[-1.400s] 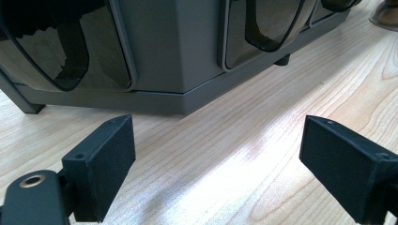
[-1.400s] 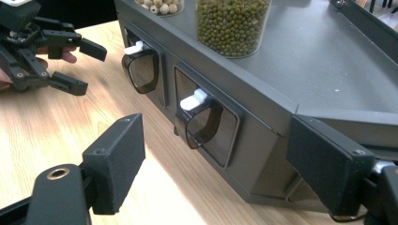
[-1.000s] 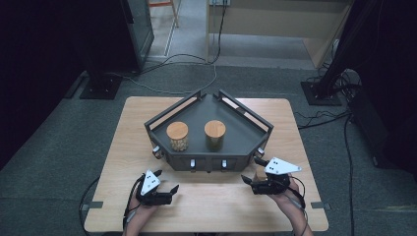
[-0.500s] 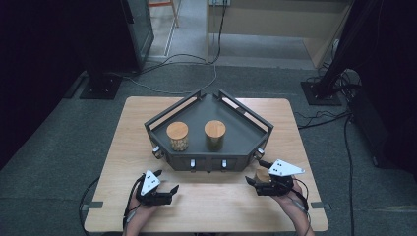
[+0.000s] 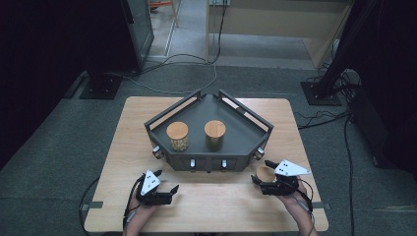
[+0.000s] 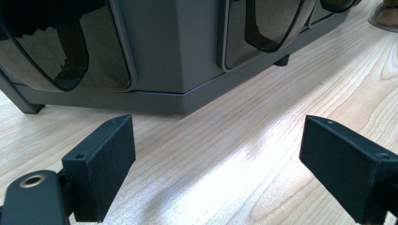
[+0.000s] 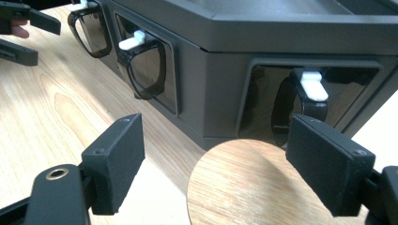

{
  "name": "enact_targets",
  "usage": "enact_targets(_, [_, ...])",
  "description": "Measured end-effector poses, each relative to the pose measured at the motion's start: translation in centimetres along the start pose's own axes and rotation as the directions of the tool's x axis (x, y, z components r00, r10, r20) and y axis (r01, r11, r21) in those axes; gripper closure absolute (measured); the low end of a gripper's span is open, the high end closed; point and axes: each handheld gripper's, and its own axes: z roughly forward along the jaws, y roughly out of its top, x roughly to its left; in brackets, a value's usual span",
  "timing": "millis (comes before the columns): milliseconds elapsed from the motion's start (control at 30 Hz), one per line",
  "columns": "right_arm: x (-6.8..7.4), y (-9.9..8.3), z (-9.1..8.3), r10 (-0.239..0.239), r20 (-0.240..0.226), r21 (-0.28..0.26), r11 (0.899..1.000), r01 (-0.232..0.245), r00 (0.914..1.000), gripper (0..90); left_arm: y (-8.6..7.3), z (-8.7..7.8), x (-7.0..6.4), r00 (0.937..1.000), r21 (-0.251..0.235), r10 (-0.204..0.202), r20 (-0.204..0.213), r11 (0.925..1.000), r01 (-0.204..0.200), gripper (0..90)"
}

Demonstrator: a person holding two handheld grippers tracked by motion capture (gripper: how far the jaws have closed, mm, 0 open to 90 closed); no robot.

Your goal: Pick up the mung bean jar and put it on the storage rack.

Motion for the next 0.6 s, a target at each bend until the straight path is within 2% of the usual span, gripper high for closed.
enact_targets(133, [-0.1, -0.2, 0.0, -0.005, 0.011, 0.004, 1.000, 0.004, 0.9999, 19.2, 0.0, 0.0, 0.0, 1.0000, -0.002, -0.001, 0.001, 1.0000, 0.001, 10.8])
enact_targets(300, [-0.4, -0.8, -0.1, 0.017, 0.021, 0.010, 1.000, -0.017, 0.9996, 19.1, -0.1, 0.0, 0.0, 1.0000, -0.003, -0.002, 0.001, 1.0000, 0.002, 10.7])
enact_targets(600, [-0.5, -1.4, -0.3, 0.023, 0.042, -0.001, 1.000, -0.022, 0.9989, 17.7, 0.0, 0.0, 0.1, 1.0000, 0.001, -0.007, 0.002, 1.0000, 0.007, 10.8])
